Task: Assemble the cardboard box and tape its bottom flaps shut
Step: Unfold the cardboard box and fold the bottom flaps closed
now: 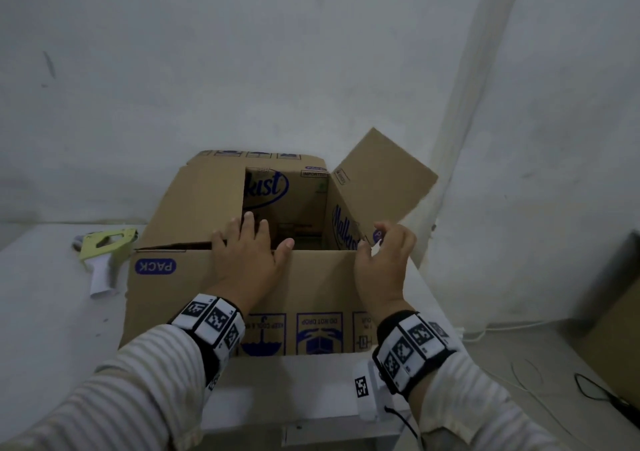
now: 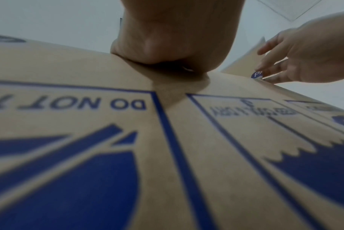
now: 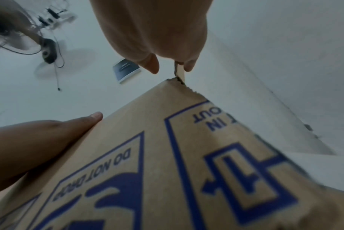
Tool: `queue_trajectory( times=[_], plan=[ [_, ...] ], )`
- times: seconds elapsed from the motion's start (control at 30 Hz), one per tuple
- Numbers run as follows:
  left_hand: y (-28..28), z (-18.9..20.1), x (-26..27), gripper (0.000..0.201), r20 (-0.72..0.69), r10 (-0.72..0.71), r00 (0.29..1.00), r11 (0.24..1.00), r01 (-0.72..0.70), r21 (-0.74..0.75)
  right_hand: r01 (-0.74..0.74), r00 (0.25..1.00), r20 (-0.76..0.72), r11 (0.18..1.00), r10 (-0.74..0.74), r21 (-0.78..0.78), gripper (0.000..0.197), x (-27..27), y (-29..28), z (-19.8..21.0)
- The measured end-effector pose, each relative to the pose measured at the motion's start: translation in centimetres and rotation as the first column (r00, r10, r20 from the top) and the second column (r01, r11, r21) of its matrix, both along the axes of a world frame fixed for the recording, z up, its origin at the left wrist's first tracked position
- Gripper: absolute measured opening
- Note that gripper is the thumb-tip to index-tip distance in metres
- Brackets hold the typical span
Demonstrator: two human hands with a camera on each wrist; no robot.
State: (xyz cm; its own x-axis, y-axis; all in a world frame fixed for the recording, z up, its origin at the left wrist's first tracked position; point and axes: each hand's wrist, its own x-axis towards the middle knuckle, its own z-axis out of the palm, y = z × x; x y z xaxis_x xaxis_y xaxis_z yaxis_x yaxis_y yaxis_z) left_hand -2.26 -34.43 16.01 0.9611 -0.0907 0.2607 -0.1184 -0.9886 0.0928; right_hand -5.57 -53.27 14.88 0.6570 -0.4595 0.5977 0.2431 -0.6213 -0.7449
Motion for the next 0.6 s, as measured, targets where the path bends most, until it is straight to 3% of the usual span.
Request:
queue_trajectory(
  times=[0.13,0.33,0.5,0.6],
  plan=[
    [0.5,-0.2,-0.1,0.074,-0.002,-0.038,0.999,0.999,0.038,-0.033,-0.047,0.995,0.083,0.993,0.057,-0.111,0.034,-0.1,0.8,0.6],
    [2.7,-0.7,-0.7,0.078,0.044,-0.144,0.989,0.962,0.150,-0.228,-0.168,0.983,-0.124,0.943,0.138,-0.288,0.026,0.3,2.2,0.6],
    [6.2,-0.8,-1.3,0.074,0.010,-0.191,0.982,0.973,0.190,-0.134,-0.098,0.982,-0.187,0.884,0.013,-0.456,0.031,0.6,4.4,0.3],
    [9.0,-0.5,-1.4,0.072,-0.016,-0.245,0.969,0.962,0.240,-0.133,-0.166,0.955,-0.297,0.832,0.002,-0.529,0.033,0.2,6.1,0.8]
  ],
)
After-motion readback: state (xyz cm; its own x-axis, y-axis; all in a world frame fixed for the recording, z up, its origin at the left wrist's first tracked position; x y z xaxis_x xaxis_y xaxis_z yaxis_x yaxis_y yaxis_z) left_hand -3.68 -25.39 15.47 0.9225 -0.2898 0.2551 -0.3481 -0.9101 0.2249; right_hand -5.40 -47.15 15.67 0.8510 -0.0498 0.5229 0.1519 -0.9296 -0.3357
